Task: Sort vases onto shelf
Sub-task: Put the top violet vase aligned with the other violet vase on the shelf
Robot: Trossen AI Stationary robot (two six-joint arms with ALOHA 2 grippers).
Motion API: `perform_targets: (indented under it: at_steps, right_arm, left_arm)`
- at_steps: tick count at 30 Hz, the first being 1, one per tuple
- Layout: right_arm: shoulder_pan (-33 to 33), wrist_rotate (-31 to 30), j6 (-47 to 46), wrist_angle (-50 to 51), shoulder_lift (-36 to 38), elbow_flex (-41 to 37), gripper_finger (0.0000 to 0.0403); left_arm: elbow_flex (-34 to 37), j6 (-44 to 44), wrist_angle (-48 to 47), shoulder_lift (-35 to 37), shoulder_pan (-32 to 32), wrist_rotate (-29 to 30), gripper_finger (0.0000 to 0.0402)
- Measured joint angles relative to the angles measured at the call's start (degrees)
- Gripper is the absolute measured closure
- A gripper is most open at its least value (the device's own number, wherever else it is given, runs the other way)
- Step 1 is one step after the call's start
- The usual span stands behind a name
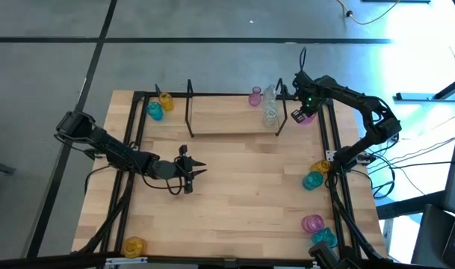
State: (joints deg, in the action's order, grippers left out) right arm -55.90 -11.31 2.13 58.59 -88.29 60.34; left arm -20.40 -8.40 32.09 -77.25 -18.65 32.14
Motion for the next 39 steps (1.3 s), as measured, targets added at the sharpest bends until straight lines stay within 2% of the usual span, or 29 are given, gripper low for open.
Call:
perform_targets:
  at_steps: [10, 18, 26, 39]
  right_arm:
    - [0.1, -1.1, 1.3, 4.0, 0.4, 2.5, 0.0399]
    - [0.4, -1.1, 1.0, 7.1, 5.9, 7.6, 0.0401]
    - [6.0, -3.2, 0.8, 8.3, 10.3, 12.1, 0.0399]
    - [13.3, -5.8, -1.8, 12.9, 10.4, 27.3, 0.0399]
  left_arm:
    - [0.0, 0.0, 0.1, 0.0, 0.8, 0.2, 0.0309]
    - [0.0, 0.0, 0.1, 0.0, 0.8, 0.2, 0.0309]
    - [0.0, 0.0, 0.1, 0.0, 0.8, 0.2, 0.0309]
    - [0.0, 0.0, 0.6, 0.0, 0.8, 0.1, 0.0309]
